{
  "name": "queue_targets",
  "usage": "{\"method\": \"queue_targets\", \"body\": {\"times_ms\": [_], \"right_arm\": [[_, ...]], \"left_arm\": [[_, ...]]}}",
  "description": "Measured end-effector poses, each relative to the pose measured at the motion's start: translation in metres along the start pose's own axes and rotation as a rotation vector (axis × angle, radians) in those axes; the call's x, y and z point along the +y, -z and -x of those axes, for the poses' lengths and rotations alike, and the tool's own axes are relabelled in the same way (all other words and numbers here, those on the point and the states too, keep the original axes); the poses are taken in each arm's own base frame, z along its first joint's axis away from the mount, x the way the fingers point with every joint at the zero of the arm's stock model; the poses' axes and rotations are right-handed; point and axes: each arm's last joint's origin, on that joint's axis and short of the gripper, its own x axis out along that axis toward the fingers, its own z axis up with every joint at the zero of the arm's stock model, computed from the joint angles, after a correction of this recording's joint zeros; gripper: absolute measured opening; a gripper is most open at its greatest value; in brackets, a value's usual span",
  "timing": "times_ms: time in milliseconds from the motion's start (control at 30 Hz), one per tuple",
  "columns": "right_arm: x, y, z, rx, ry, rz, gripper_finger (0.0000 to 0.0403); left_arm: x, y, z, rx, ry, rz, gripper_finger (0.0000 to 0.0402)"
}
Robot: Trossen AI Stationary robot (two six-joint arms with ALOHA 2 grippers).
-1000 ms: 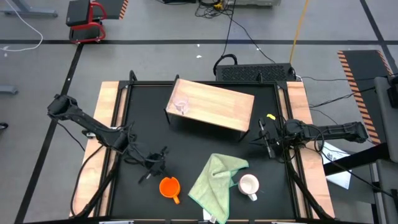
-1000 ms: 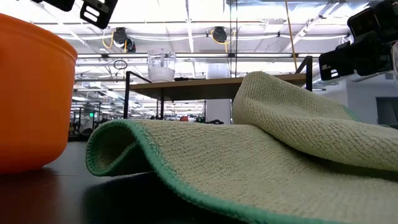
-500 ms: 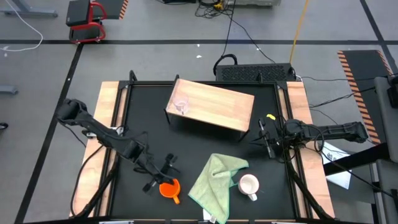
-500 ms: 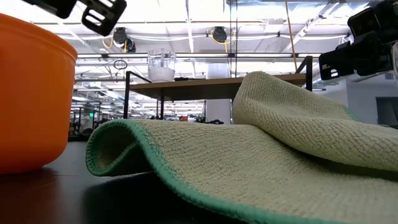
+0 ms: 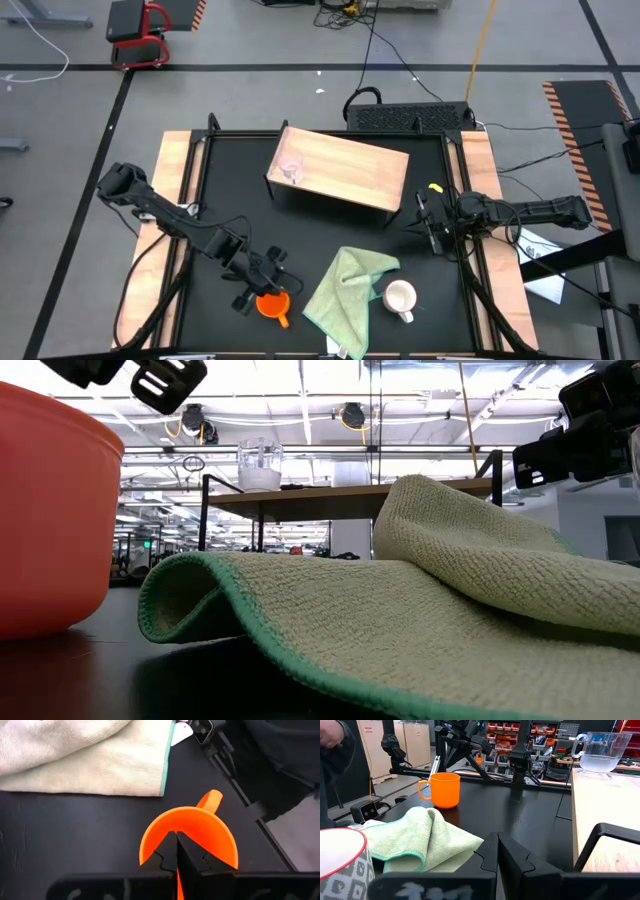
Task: Stack small to large cups/mugs on shelf
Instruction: Put the orange mug on the shelf
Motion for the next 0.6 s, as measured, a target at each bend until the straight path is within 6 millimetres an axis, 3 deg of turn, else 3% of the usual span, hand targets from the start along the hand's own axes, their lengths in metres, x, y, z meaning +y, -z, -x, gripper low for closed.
{"method": "queue_targets", "body": {"times_ms": [600], "right_arm": [[0.0, 0.0, 0.0, 0.0, 0.0, 0.0, 0.0]], "left_arm": [[-0.0006, 0.0045, 0.0059, 0.109, 0.009, 0.119, 0.0]]}}
